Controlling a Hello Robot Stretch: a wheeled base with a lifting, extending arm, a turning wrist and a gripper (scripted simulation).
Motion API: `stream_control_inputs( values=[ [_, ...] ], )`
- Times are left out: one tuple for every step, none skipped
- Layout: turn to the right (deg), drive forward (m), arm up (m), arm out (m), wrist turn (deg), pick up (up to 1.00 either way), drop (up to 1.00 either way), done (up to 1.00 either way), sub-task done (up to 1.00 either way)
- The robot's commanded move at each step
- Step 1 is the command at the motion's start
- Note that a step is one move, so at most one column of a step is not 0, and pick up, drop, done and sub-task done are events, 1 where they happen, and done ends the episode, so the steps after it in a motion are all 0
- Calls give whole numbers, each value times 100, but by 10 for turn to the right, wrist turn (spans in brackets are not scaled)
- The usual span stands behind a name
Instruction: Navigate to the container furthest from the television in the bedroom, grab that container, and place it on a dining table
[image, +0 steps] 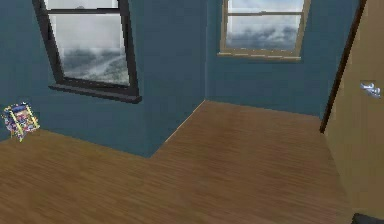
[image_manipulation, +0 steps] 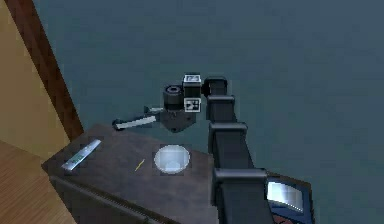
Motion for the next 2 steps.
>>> stream_control_inputs(
  values=[
    [0, 0, 0, 0, 300, 0, 0, 0, 0],
    [0, 0, -30, 0, 0, 0, 0, 0, 0]
  ],
)
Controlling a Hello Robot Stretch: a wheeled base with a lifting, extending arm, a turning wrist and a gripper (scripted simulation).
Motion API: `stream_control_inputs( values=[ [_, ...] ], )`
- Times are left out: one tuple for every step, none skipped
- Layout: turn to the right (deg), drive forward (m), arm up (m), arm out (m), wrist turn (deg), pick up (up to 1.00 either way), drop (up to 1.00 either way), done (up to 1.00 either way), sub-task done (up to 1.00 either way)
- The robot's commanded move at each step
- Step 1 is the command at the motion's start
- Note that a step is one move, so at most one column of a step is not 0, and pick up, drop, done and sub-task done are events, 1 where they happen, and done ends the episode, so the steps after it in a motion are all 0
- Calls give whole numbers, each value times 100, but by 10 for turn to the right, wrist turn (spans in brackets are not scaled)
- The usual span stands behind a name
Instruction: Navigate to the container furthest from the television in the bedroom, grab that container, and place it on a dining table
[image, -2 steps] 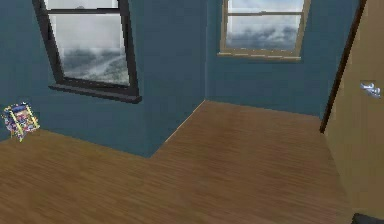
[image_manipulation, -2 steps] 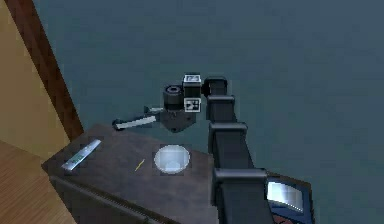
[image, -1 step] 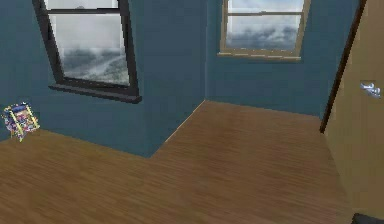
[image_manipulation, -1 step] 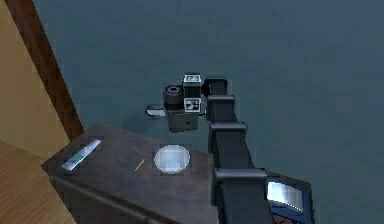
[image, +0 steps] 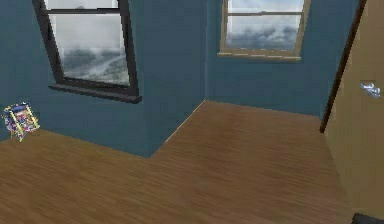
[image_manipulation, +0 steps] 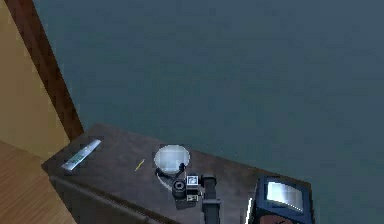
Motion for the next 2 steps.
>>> stream_control_inputs(
  values=[
    [0, 0, 0, 0, 0, 100, 0, 0, 0],
    [0, 0, 10, 0, 0, 0, 0, 0, 0]
  ],
)
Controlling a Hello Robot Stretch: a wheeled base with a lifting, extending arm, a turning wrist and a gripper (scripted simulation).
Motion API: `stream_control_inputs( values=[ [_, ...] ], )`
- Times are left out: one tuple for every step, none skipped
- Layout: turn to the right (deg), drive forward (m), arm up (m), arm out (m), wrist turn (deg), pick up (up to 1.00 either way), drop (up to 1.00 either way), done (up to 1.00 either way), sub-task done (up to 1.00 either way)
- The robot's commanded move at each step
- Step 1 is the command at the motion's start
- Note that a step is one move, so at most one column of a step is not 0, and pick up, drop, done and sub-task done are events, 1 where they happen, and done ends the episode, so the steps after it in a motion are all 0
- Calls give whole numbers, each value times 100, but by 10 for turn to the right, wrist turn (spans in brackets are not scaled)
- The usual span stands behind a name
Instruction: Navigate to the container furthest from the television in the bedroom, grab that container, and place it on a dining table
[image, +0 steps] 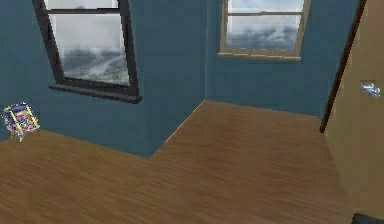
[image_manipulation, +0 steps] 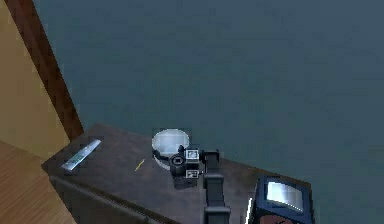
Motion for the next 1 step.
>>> stream_control_inputs(
  values=[
    [0, 0, 24, 0, 0, 0, 0, 0, 0]
  ],
)
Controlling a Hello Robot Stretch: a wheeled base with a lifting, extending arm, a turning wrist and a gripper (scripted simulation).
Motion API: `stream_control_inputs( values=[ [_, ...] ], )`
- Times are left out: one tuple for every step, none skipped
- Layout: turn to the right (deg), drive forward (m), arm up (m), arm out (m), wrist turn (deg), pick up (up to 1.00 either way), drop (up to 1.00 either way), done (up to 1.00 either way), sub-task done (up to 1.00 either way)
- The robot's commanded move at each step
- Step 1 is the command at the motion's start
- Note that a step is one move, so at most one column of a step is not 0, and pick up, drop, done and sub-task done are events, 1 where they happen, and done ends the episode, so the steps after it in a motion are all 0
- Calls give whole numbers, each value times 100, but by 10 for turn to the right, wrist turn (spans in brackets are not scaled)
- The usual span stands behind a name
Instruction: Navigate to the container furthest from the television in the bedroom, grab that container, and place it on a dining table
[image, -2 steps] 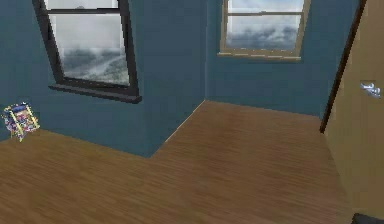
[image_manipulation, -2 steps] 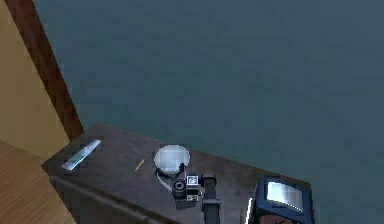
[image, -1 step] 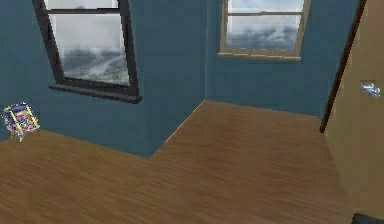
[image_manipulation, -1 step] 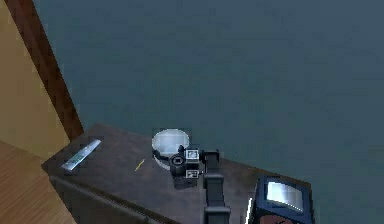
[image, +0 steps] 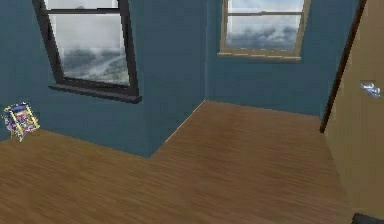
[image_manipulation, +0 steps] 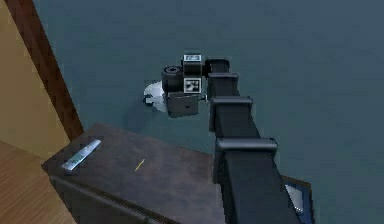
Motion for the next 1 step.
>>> stream_control_inputs(
  values=[
    [0, 0, 0, 0, -450, 0, 0, 0, 0]
  ],
)
